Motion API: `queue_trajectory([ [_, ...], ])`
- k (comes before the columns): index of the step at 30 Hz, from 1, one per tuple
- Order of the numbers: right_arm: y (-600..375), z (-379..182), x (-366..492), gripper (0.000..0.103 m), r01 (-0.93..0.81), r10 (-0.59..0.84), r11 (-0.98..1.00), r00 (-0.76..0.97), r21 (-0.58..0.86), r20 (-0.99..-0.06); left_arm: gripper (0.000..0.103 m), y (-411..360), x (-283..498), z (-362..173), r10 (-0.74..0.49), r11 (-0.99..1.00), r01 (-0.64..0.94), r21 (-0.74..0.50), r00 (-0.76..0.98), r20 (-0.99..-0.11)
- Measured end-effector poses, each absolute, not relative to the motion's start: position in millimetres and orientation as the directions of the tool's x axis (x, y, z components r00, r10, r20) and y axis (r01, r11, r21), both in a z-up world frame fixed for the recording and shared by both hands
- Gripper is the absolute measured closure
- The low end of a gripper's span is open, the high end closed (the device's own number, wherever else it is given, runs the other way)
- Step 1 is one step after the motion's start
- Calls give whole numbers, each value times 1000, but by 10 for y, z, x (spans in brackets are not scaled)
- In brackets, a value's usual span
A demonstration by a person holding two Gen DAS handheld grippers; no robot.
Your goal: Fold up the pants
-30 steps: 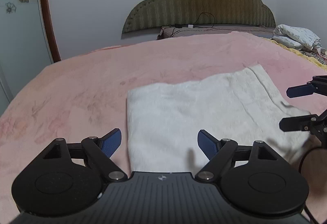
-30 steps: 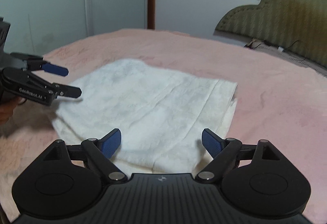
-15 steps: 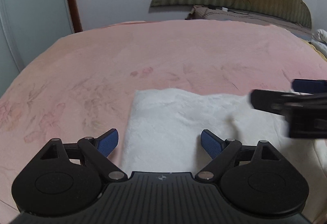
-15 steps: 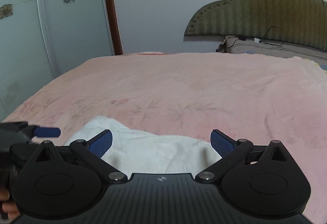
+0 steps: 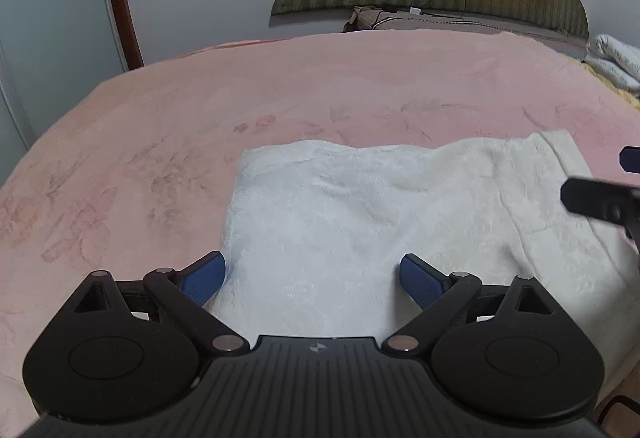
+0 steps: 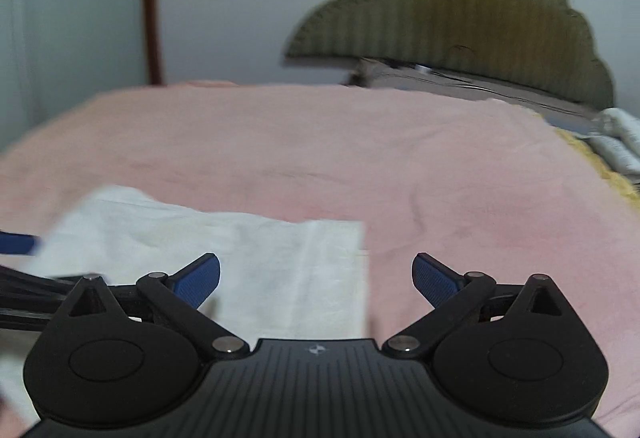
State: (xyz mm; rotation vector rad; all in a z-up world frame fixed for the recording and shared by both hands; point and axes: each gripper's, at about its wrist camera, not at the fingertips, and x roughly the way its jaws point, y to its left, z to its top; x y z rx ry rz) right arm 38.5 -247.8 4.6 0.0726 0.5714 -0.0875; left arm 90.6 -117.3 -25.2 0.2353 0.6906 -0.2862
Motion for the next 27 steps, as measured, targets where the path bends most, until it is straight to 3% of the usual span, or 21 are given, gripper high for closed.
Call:
queue_trajectory([
  [3, -2281, -35, 378, 0, 17, -1, 1000, 814, 22, -580, 6, -1189, 856, -259, -174, 936, 330, 123, 738, -652],
  [7, -2160, -283, 484, 0, 37, -72, 997, 743, -67, -665, 4, -1175, 825, -266, -174, 937, 330, 119, 733, -658],
  [19, -2288, -504, 142, 0, 17, -12, 1000, 847, 5, -532, 0, -1063, 653, -328, -212, 919, 372, 132, 748, -629],
  [27, -2549, -391, 69, 0, -3, 66, 993, 839, 118, -540, 5, -606, 549, -172, -300, 916, 399, 34, 742, -599],
])
